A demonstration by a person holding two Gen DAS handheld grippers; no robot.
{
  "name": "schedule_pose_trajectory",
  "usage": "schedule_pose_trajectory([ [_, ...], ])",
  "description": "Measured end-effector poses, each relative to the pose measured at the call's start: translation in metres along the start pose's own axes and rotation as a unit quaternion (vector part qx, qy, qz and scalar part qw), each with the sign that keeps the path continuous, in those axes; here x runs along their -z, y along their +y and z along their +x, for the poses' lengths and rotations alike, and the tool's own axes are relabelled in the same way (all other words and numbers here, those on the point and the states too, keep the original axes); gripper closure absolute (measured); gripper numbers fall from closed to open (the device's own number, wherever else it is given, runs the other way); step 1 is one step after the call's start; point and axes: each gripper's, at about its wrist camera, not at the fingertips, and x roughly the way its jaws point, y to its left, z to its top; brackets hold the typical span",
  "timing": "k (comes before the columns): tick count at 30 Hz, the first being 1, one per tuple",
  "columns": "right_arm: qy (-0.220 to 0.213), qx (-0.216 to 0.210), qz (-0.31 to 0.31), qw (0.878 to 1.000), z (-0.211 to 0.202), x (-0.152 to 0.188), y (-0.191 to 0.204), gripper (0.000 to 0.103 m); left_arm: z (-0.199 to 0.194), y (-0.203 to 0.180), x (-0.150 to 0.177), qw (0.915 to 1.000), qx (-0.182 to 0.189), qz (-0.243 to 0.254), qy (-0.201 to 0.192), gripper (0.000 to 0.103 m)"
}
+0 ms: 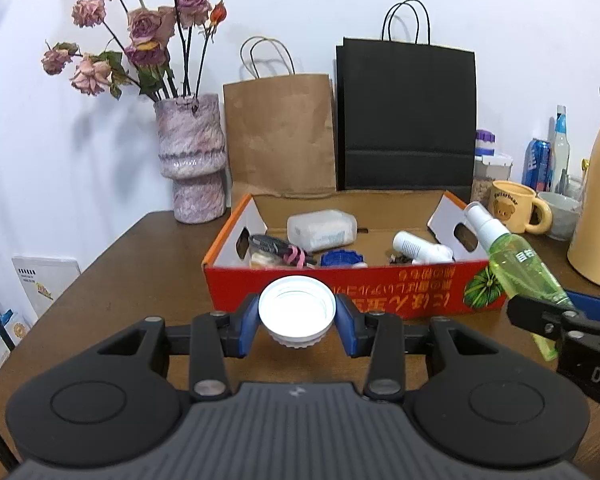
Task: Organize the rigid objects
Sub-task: 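Carry the white cap and green spray bottle over the cardboard box with both tools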
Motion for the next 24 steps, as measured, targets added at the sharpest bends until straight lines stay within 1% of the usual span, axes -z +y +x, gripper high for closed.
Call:
schedule_pose_trajectory([
  [8,-0.006,0.0,0.001,1.0,0.015,-0.018,0.004,0.073,0.005,-0.003,-0.021,0.9998,-0.003,-0.005,-0.017,0.062],
  [14,-0.013,0.002,0.003,1.0,0.032,-0.033,0.004,0.073,0.015,-0.003,-0.034,0.9995,-0.008,-0.02,-0.022,0.062],
  [24,-0.023,0.003,0.002,1.0,0.06,-0.05,0.006,0.073,0.042,0.002,-0.053,0.9987,-0.018,-0.04,-0.027,0.062],
])
